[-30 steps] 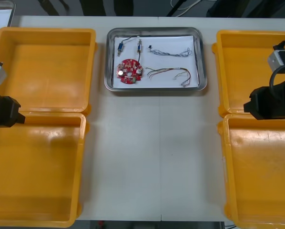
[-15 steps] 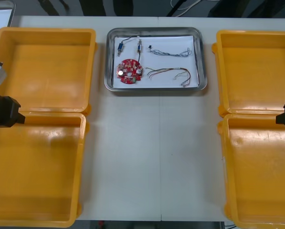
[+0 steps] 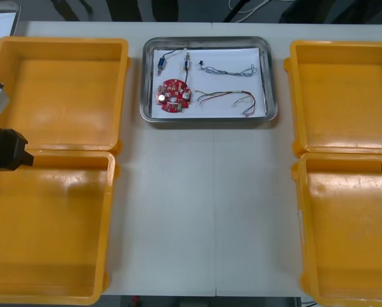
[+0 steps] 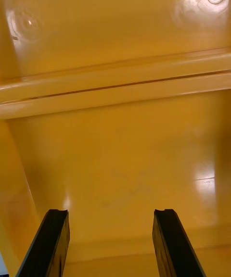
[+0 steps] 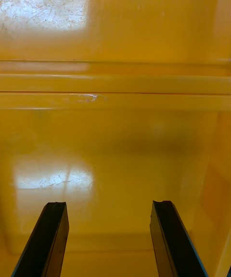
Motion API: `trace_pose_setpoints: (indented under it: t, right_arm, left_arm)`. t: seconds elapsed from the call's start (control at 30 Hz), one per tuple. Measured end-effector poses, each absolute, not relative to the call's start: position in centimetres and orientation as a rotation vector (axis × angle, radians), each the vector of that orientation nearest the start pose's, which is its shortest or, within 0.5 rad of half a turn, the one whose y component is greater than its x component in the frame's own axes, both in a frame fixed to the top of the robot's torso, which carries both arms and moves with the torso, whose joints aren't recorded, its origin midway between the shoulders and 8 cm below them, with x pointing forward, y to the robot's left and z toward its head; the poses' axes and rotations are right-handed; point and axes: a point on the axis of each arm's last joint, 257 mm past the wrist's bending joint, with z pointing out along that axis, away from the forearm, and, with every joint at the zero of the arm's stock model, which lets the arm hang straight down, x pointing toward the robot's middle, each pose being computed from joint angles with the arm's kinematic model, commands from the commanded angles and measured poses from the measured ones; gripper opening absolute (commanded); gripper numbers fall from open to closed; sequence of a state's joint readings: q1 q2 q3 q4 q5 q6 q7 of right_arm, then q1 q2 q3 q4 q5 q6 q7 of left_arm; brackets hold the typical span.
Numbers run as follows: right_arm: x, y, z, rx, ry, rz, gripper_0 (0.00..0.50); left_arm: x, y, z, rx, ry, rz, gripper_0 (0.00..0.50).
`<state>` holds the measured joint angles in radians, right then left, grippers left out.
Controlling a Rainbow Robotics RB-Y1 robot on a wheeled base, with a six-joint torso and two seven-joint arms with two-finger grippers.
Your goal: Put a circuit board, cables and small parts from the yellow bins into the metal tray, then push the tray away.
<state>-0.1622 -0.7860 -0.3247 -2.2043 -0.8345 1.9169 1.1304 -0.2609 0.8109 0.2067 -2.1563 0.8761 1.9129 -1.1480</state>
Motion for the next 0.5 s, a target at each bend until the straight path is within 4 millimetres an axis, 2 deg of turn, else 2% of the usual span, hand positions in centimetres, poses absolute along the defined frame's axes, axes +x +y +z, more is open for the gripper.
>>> trace_pose_setpoints:
  t: [0.17,0.33,0.5]
  right_arm:
    - [37.3,-38.6,-16.2,0.235,2.674,-0.001,0.500]
    - [37.0,-39.1,-16.3,0.143,2.709,-0.015,0.500]
    - [36.5,-39.7,-16.3,0.128,2.744,-0.006,0.500]
  left_arm:
    - [39.0,34.7,-15.7,-0.051,2.693,-0.026,0.500]
    - [39.0,34.7,-15.7,-0.051,2.693,-0.026,0.500]
    - [39.0,34.7,-15.7,-0.051,2.693,-0.026,0.500]
